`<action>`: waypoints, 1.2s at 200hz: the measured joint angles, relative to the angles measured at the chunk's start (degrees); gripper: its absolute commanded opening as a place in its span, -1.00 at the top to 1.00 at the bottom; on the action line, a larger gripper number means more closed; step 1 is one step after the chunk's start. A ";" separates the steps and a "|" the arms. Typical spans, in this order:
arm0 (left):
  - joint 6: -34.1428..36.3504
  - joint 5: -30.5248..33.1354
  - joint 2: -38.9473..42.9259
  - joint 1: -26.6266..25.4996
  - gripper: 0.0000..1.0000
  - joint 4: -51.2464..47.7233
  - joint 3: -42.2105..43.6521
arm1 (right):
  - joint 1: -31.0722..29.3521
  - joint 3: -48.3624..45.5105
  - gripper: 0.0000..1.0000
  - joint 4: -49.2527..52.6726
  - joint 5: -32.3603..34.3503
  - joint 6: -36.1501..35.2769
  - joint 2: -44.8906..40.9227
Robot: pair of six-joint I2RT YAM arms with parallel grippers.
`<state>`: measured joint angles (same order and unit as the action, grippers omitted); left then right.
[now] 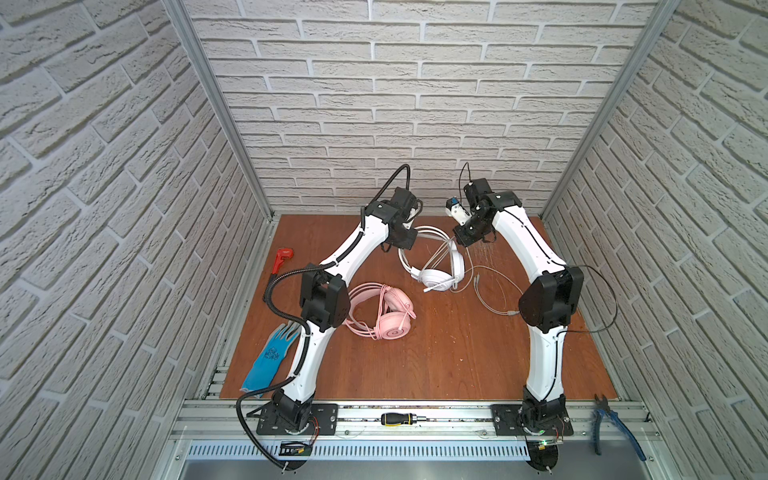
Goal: Wrap the headphones
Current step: 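Open the right gripper, releasing the cable, and draw it back from the headset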
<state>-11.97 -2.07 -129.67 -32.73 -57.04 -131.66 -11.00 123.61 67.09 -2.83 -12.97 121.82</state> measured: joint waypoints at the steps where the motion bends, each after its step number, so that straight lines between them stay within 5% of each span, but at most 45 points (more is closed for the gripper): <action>1: 0.00 -0.02 0.00 0.00 1.00 0.00 0.00 | 0.02 -0.13 0.66 -0.07 -0.04 0.04 0.00; 92: -0.13 -5.73 3.10 0.92 1.00 0.50 4.63 | 5.09 -14.03 0.42 -9.33 -10.19 9.70 -1.16; 163: -2.49 -10.29 6.93 2.69 1.00 3.96 9.70 | 8.17 -30.47 0.13 -26.62 -21.27 18.88 -8.20; 240: -5.86 -14.14 7.89 3.78 1.00 6.73 10.38 | 9.11 -41.00 0.24 -45.33 -29.46 27.41 -9.46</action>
<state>-17.82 -16.21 -121.78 -28.95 -50.30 -121.27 -1.89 82.61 21.76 -32.29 14.44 112.36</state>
